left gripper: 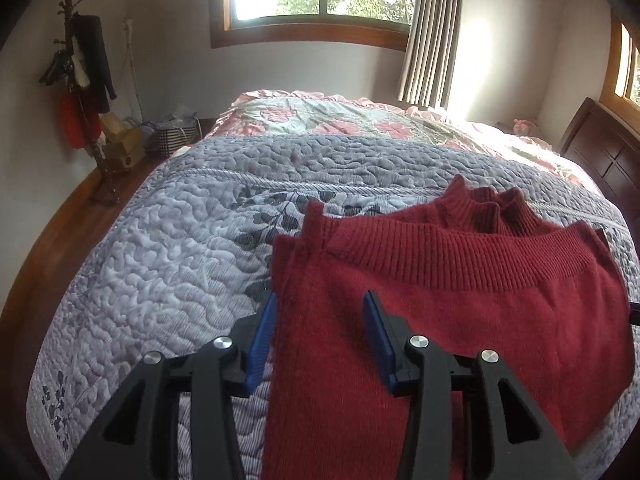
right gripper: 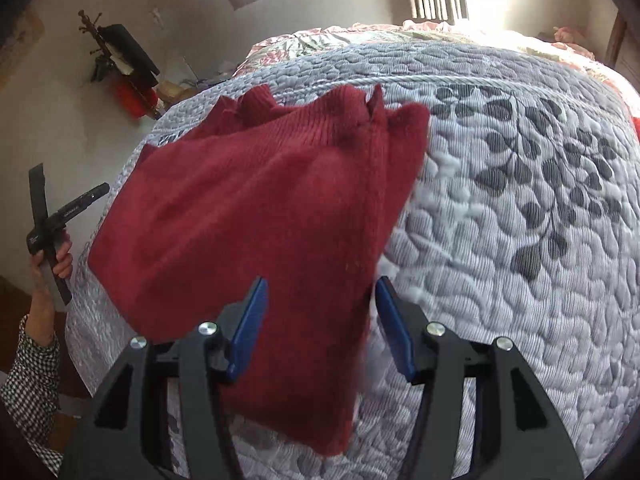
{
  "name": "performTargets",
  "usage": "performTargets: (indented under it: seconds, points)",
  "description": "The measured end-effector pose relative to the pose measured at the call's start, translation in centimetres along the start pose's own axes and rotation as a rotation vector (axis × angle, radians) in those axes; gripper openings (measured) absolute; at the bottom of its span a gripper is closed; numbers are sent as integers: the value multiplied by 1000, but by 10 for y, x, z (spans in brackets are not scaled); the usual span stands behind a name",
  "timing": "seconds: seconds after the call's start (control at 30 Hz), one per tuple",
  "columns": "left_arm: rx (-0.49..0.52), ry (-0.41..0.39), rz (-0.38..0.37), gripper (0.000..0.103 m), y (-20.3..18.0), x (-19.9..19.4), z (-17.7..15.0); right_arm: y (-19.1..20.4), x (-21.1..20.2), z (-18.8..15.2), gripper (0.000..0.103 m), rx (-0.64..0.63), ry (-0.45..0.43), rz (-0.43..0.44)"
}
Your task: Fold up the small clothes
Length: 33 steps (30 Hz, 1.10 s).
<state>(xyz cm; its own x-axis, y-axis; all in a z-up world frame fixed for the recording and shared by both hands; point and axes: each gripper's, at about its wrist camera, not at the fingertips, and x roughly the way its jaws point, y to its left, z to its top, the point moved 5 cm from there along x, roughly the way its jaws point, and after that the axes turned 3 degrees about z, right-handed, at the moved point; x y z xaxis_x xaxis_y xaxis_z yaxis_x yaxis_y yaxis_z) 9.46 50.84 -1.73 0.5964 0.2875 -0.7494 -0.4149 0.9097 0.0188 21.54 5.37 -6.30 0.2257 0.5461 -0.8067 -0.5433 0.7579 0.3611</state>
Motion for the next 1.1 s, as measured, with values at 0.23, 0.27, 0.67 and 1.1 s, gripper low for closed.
performTargets:
  seconds: [0.23,0.27,0.67,1.1]
  points:
    - [10,89,-29,49,-28,-11,-60,17,6,-62,45,-46,79,8]
    - [14,94,-12,52,-31,-9,-65,19,6,-63,36,-54,79,-4]
    - [31,75,20,59,-43,-14,-73,2,4,-86,8,38,131,29]
    - [58,61,31,59,-51,-14,-72,14,-23,-18,43,-37,27,3]
